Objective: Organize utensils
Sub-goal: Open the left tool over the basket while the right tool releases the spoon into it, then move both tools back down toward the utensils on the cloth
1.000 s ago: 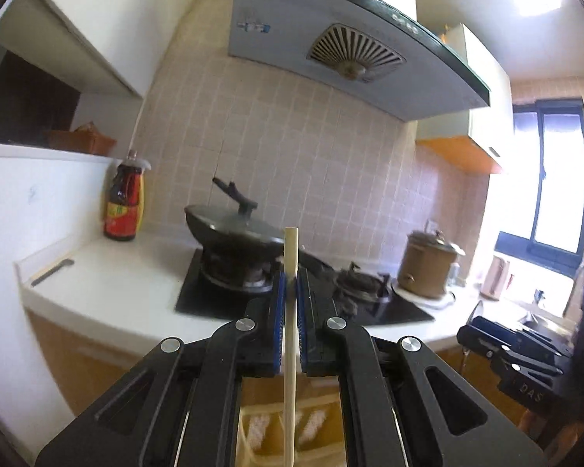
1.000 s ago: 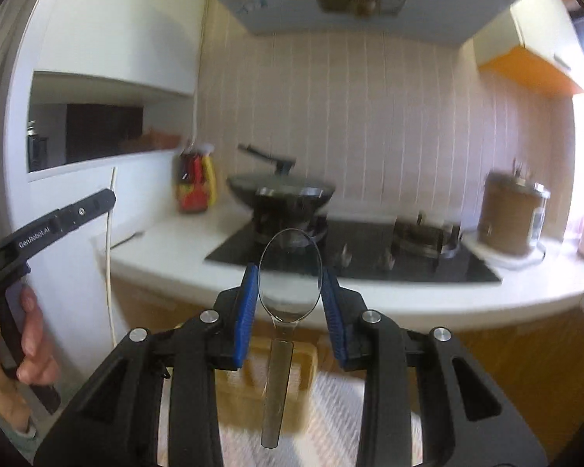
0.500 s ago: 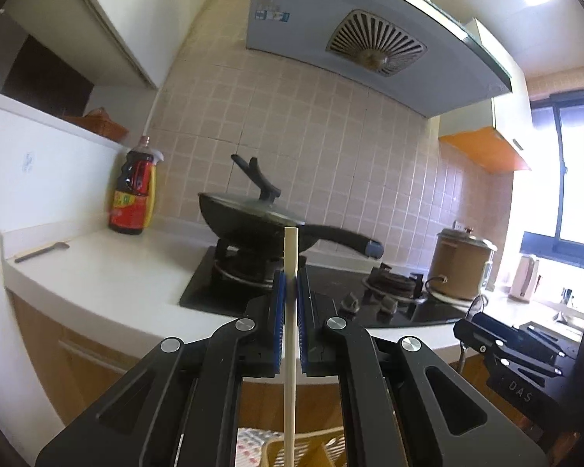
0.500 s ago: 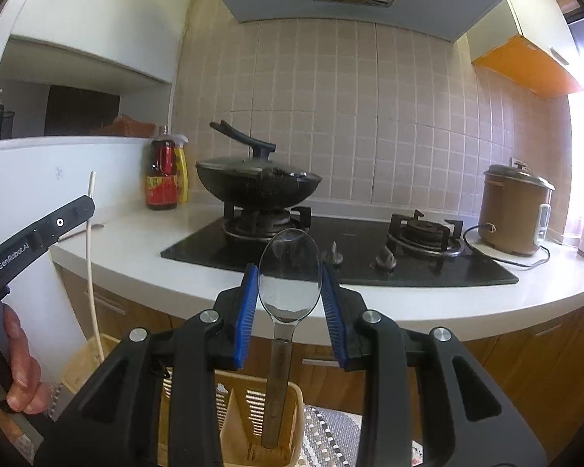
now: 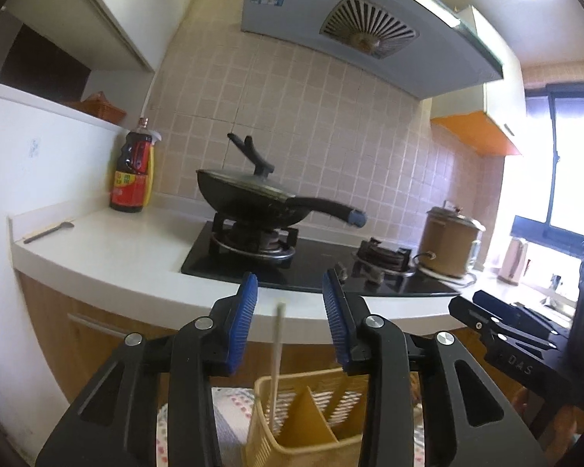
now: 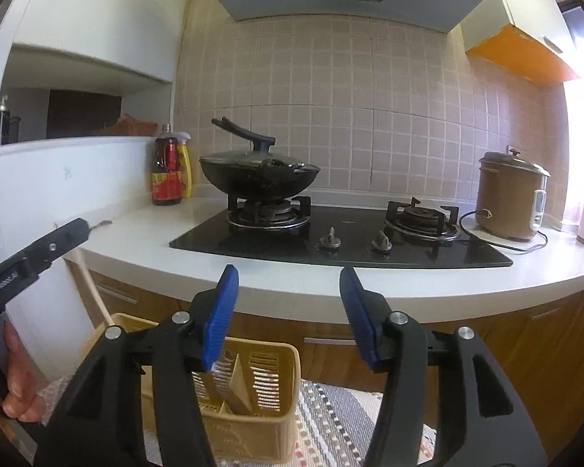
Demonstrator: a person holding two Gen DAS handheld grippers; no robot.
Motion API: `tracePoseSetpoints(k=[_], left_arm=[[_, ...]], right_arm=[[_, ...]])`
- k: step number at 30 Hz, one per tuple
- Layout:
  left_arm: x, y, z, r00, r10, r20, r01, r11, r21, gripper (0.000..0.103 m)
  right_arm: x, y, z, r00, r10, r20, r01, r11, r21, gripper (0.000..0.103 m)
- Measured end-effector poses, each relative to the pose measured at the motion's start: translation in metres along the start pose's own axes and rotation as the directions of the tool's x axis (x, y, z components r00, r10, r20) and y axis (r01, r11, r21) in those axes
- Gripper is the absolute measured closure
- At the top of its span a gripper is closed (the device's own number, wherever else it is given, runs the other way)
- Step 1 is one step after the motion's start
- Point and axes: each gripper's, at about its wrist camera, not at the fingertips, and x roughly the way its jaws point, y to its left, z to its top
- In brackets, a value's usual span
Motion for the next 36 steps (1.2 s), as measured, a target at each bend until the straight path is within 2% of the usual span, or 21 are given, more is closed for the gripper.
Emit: tracePoseSetpoints(k=[2, 6, 9, 11, 13, 16, 18, 19, 22, 25, 26, 27, 28, 29, 31, 33, 35, 36], left_arm=[[-0.018, -0.001, 0.005, 1.0, -0.021, -0.008, 0.02, 1.0, -0.008, 0.07], [-0.053, -0.006, 0.009, 1.0, -0.018, -0.019, 0.018, 1.0, 0.002, 0.069], [-0.075, -0.007, 0.008, 0.999, -0.011, -0.053, 0.011, 1.0, -0.004, 0.067], [-0.086, -0.009, 0.002, 0.995, -0.004, -0.096, 0.004, 1.0, 0.001, 0.062], [-0.095, -0.011, -0.009, 0.987, 0.009, -0.163, -0.004, 1.0, 0.028, 0.059], [-0.103, -0.009, -0.039, 0.956, 0.032, -0.29, -0.024, 0.999, 0.032, 0.059], [-0.101, -0.001, -0.064, 0.919, 0.045, -0.393, -0.046, 0.999, 0.006, 0.059], [-0.098, 0.002, -0.073, 0.9, 0.053, -0.432, -0.058, 0.998, 0.0, 0.059], [-0.084, 0.019, -0.109, 0.8, 0.071, -0.595, -0.107, 0.994, -0.026, 0.061], [-0.069, 0.035, -0.137, 0.703, 0.004, -0.711, -0.118, 0.987, -0.11, 0.065], [-0.066, 0.038, -0.143, 0.682, -0.02, -0.731, -0.114, 0.985, -0.133, 0.065], [-0.061, 0.039, -0.15, 0.652, -0.05, -0.757, -0.096, 0.984, -0.148, 0.065], [-0.058, 0.037, -0.154, 0.63, -0.053, -0.774, -0.089, 0.986, -0.14, 0.065], [-0.056, 0.036, -0.158, 0.614, -0.038, -0.789, -0.09, 0.989, -0.118, 0.065], [-0.055, 0.031, -0.162, 0.617, -0.011, -0.787, -0.096, 0.991, -0.088, 0.065], [-0.052, 0.03, -0.166, 0.608, -0.004, -0.794, -0.102, 0.991, -0.083, 0.065], [-0.047, 0.03, -0.17, 0.591, 0.01, -0.807, -0.113, 0.991, -0.07, 0.067], [-0.044, 0.03, -0.173, 0.576, 0.019, -0.817, -0.121, 0.991, -0.063, 0.071]], right_arm=[[-0.016, -0.004, 0.005, 1.0, 0.005, 0.002, -0.005, 1.0, 0.012, 0.052], [-0.044, -0.007, 0.008, 1.0, 0.013, -0.022, -0.013, 1.0, 0.017, 0.052], [-0.063, -0.006, 0.002, 0.996, 0.019, -0.085, -0.019, 1.0, 0.003, 0.052], [-0.076, -0.004, -0.008, 0.991, 0.02, -0.135, -0.021, 1.0, -0.006, 0.052], [-0.087, -0.004, -0.021, 0.98, 0.009, -0.197, -0.012, 1.0, -0.014, 0.052], [-0.099, -0.002, -0.055, 0.944, 0.02, -0.33, -0.028, 0.999, -0.022, 0.052], [-0.099, -0.001, -0.073, 0.914, 0.03, -0.405, -0.041, 0.999, -0.018, 0.052], [-0.097, -0.003, -0.085, 0.887, 0.044, -0.46, -0.05, 0.999, -0.001, 0.052], [-0.091, -0.008, -0.11, 0.823, 0.078, -0.562, -0.066, 0.997, 0.041, 0.052], [-0.085, -0.013, -0.129, 0.769, 0.104, -0.631, -0.068, 0.994, 0.08, 0.052], [-0.084, -0.015, -0.132, 0.755, 0.116, -0.646, -0.07, 0.993, 0.096, 0.052], [-0.083, -0.017, -0.136, 0.739, 0.131, -0.661, -0.07, 0.991, 0.118, 0.052], [-0.082, -0.019, -0.138, 0.726, 0.143, -0.672, -0.068, 0.988, 0.136, 0.052], [-0.081, -0.021, -0.142, 0.711, 0.151, -0.687, -0.063, 0.986, 0.151, 0.052], [-0.079, -0.021, -0.144, 0.699, 0.149, -0.7, -0.06, 0.987, 0.151, 0.052], [-0.077, -0.022, -0.146, 0.687, 0.142, -0.712, -0.053, 0.988, 0.146, 0.052], [-0.073, -0.022, -0.148, 0.668, 0.152, -0.729, -0.056, 0.987, 0.154, 0.052], [-0.071, -0.023, -0.15, 0.657, 0.156, -0.737, -0.057, 0.986, 0.157, 0.052]])
